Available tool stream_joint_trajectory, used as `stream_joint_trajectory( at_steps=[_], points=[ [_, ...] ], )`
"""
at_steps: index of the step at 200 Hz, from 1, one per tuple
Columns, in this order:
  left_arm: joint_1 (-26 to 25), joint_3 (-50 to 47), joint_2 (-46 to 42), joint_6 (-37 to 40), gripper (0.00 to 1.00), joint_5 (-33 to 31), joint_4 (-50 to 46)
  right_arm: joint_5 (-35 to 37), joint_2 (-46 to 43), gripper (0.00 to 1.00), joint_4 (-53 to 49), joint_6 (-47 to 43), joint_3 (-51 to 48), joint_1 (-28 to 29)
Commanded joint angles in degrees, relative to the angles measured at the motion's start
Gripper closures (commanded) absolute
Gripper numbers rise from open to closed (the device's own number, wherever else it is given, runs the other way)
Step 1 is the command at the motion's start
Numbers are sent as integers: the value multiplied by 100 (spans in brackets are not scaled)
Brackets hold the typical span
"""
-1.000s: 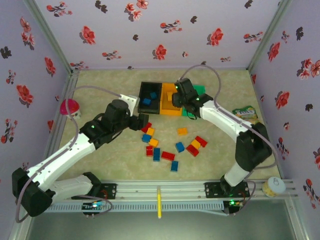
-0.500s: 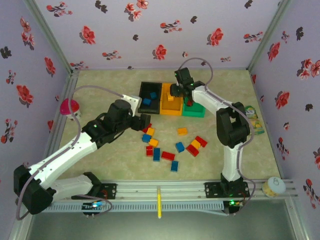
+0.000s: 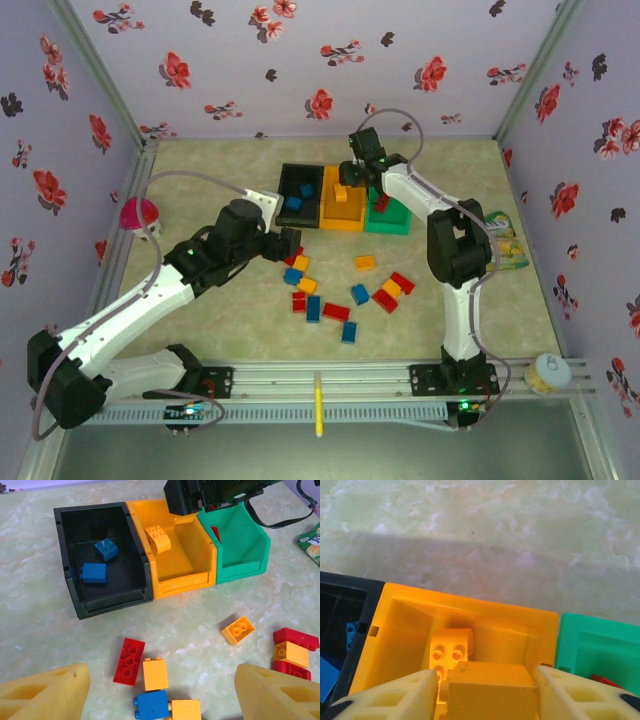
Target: Sort the legos into containers by color
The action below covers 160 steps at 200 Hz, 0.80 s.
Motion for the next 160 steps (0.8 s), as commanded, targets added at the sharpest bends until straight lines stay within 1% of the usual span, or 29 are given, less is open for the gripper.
stream_joint_trajectory(
  at_steps=[1,15,45,72,114,123,160],
  points=[
    [-44,124,-16,-139,23,-133,-165,-14,-52,42,-52,-70,58,-38],
    [-61,156,16,-198,23,-133,-245,-74,-91,41,-22,-87,51,-30],
    [-114,134,39,-305,23,-133,-309,64,-280,40,-82,-103,-63,-38],
    [-149,99,65,-491,23,-193,-535,-86,-859,40,254,72,-760,-11],
    [-230,-158,211,-1027,23,-194,-796,-199,-2107,40,721,412,-2146,121],
    [-254,-235,307,-1174,23,-193,-819,-269,-2297,39,820,415,-2387,199],
    [-473,-468,815,-1757,24,-150,-857,-112,-2872,39,799,517,-3074,433]
  ],
)
